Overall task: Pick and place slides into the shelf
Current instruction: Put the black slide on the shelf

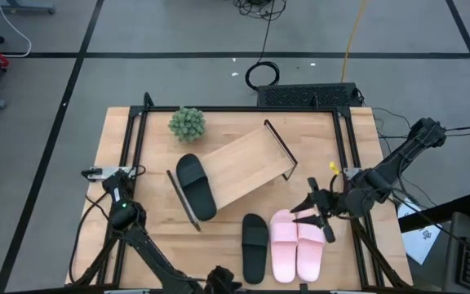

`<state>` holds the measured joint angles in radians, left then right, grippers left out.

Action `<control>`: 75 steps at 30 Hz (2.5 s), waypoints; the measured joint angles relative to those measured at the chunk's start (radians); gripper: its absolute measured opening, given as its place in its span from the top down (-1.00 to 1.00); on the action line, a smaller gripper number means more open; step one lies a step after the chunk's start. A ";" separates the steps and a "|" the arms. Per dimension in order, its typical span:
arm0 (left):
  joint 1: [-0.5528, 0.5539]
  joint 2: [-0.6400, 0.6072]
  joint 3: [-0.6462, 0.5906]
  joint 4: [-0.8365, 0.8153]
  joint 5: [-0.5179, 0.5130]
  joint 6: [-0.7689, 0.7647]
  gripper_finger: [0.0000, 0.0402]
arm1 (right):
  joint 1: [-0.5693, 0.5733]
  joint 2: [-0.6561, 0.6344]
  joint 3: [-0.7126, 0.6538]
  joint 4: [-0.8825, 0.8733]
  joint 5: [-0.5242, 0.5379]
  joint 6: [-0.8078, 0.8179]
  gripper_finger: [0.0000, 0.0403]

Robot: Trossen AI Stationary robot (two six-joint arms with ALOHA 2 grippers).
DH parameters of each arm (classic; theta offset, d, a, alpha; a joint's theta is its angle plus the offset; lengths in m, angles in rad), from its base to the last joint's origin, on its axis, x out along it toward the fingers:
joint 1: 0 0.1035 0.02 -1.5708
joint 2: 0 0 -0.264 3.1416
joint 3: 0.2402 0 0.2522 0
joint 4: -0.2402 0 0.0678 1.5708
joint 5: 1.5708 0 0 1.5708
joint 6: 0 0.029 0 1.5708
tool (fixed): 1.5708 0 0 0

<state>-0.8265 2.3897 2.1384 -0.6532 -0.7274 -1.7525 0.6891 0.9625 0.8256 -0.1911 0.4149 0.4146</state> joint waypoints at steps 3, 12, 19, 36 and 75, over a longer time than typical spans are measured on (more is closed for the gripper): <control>0.029 0.000 0.000 -0.050 0.020 0.033 -0.54 | 0.000 0.020 -0.002 0.000 -0.004 0.019 0.41; 0.097 -0.001 0.000 -0.042 -0.044 0.140 -0.54 | 0.000 0.021 -0.002 0.000 -0.028 0.049 0.41; 0.120 -0.001 0.000 0.074 -0.090 0.254 -0.54 | 0.000 0.021 -0.002 0.000 -0.029 0.051 0.41; -0.037 -0.001 0.000 0.053 -0.212 -0.053 -0.54 | 0.014 0.022 -0.002 0.031 -0.105 0.044 0.41; 0.086 0.149 -0.001 0.579 -0.552 -0.180 -0.54 | 0.014 0.009 -0.001 0.041 -0.181 -0.095 0.41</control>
<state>-0.7405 2.5387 2.1376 -0.0743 -1.2796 -1.9322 0.7033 0.9715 0.8246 -0.1499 0.2339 0.3194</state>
